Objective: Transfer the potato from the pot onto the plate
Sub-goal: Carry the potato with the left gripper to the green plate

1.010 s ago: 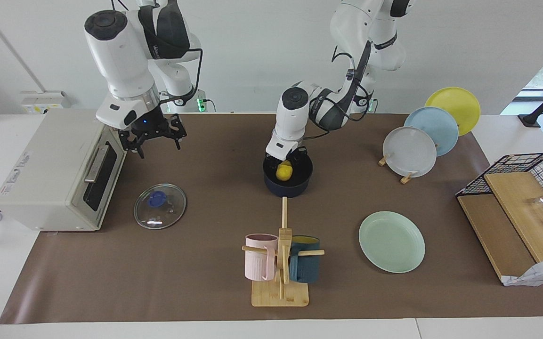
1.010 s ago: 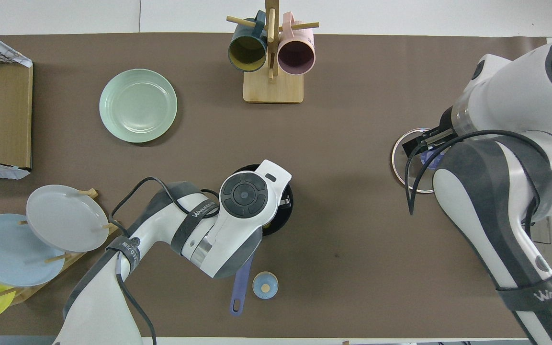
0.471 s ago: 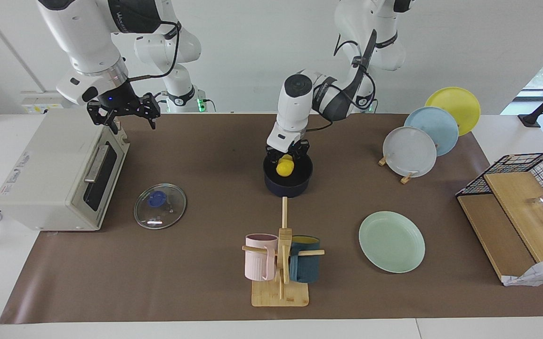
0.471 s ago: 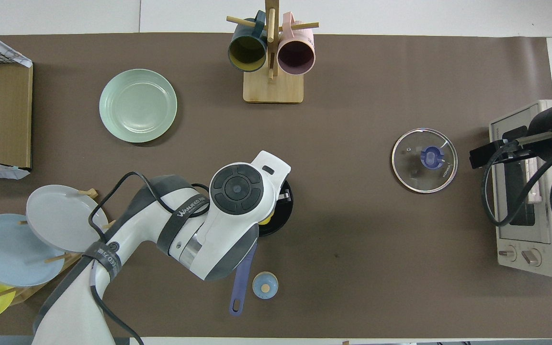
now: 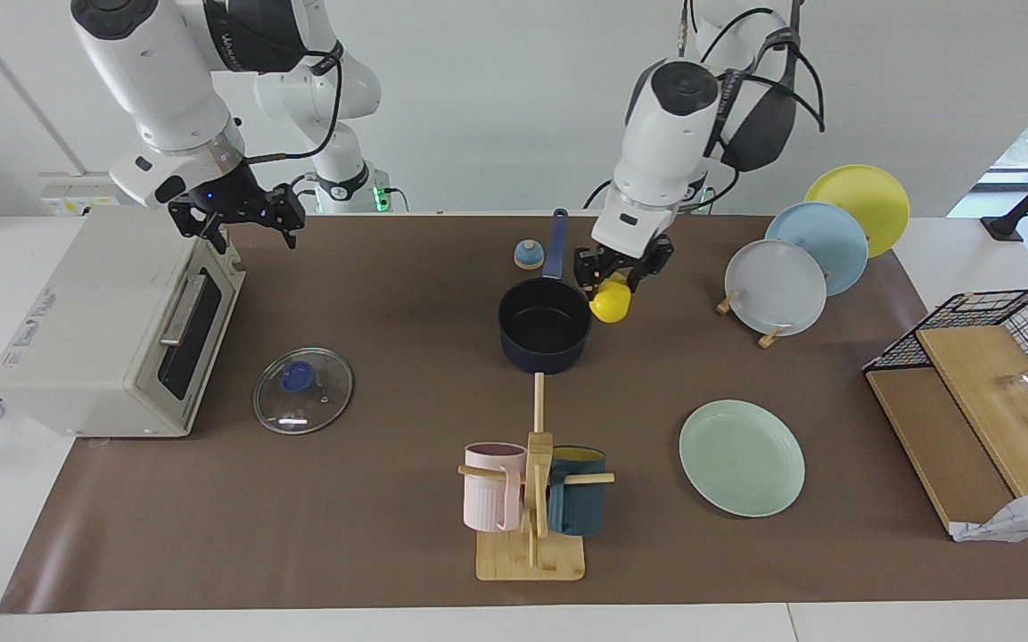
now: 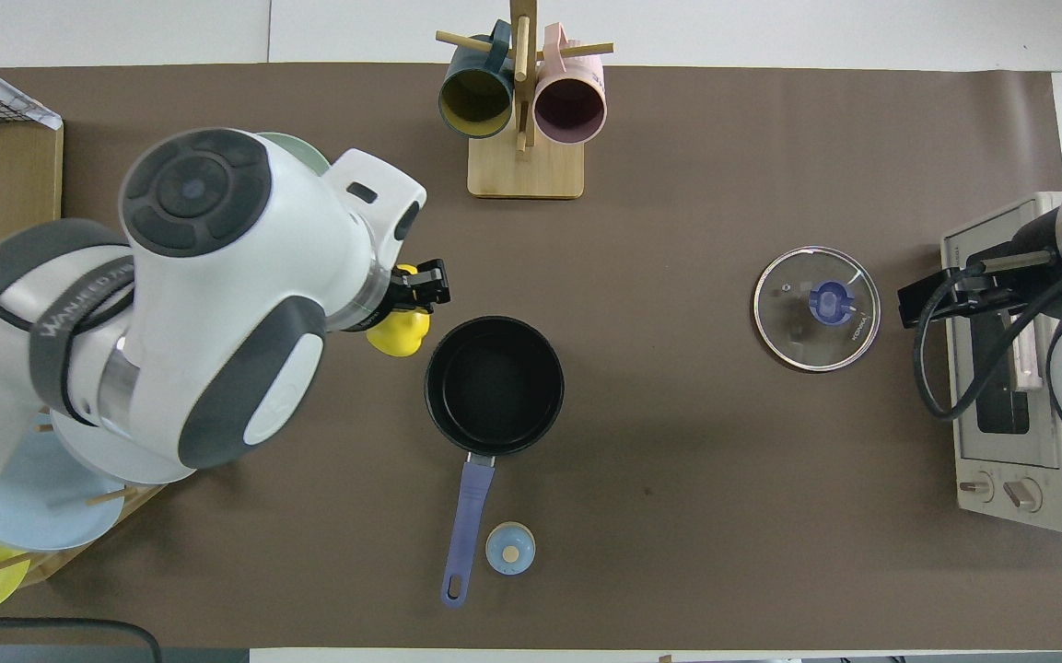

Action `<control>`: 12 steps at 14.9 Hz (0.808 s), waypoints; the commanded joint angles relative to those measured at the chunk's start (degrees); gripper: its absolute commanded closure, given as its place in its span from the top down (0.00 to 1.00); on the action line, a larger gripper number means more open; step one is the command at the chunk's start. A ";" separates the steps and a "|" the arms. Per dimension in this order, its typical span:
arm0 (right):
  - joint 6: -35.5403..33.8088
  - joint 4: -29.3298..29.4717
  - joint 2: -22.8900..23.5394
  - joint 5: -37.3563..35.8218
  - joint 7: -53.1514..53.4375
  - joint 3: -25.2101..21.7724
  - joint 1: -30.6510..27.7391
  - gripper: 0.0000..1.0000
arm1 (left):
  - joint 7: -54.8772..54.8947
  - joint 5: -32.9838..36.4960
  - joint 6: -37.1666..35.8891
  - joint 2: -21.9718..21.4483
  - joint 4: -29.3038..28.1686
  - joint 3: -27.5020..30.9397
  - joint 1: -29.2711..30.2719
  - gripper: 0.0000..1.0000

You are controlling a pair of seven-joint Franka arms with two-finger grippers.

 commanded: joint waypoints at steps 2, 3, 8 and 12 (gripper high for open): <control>-1.31 0.99 -0.24 0.18 1.09 1.14 -1.38 1.00 | 16.43 -3.06 -1.19 6.13 6.26 -0.49 11.61 0.00; -1.31 0.99 -0.15 0.09 1.09 1.14 -1.65 1.00 | 20.48 -2.89 -1.19 8.50 8.63 -0.49 13.28 0.00; -1.31 0.99 -0.15 0.35 1.00 1.23 -2.61 1.00 | 29.22 0.62 9.16 19.84 12.26 -0.40 17.70 0.00; -1.48 1.08 -0.23 0.53 1.00 0.88 -2.70 1.00 | 29.40 4.48 13.66 24.78 12.09 -0.40 18.92 0.00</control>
